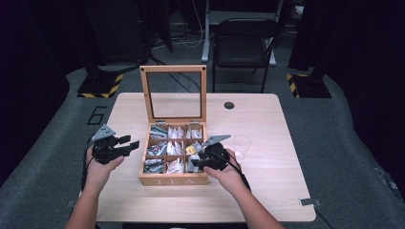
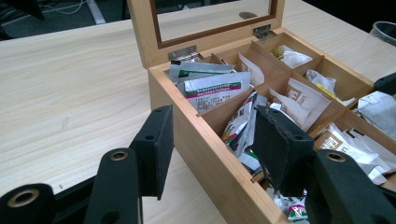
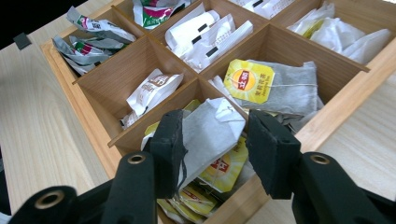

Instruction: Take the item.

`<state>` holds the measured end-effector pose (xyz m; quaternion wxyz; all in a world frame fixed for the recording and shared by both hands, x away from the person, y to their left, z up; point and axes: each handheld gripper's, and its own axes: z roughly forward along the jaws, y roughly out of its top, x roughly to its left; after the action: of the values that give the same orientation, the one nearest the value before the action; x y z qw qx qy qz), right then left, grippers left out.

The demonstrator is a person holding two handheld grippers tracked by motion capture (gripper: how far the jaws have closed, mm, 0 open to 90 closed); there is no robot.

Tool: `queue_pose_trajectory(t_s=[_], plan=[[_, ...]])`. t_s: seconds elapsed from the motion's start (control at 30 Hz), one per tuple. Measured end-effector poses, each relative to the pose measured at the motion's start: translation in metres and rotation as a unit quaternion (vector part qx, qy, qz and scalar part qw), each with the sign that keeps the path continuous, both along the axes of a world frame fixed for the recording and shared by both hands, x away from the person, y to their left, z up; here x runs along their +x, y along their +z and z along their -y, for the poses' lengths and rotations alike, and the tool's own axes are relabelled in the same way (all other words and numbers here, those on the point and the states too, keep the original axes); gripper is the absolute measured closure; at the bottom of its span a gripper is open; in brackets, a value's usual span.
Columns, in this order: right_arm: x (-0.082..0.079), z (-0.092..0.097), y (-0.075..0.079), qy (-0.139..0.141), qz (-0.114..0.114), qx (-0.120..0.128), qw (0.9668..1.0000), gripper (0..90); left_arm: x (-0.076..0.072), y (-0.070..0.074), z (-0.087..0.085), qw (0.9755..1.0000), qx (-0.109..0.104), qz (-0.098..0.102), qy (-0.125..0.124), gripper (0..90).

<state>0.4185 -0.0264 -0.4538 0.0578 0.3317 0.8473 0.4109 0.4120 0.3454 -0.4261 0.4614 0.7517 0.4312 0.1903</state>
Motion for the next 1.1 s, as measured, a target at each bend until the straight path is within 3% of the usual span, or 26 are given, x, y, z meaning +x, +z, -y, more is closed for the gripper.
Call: queue_pose_trajectory(t_s=[0.2,0.3,0.5,0.63,1.1], plan=[[-0.002,-0.004,0.0,0.009,0.003,0.0,1.0,62.7,-0.002,0.0,-0.001,1.0,0.002,-0.001,0.002,47.7],[-0.002,-0.004,0.002,0.011,0.004,0.011,0.9999,70.5,-0.004,0.0,-0.002,0.9999,-0.003,0.005,0.011,47.5],[-0.006,-0.005,0.005,0.024,0.008,0.006,0.9997,84.2,-0.004,0.002,-0.003,1.0,0.0,0.002,0.004,46.8],[-0.008,-0.006,0.007,0.028,0.012,0.005,0.9995,87.0,-0.003,0.001,-0.003,1.0,-0.001,0.002,0.008,46.7],[-0.01,0.0,0.016,0.019,0.017,0.041,0.9988,89.9,-0.004,0.002,-0.001,1.0,-0.001,0.003,0.006,46.5]])
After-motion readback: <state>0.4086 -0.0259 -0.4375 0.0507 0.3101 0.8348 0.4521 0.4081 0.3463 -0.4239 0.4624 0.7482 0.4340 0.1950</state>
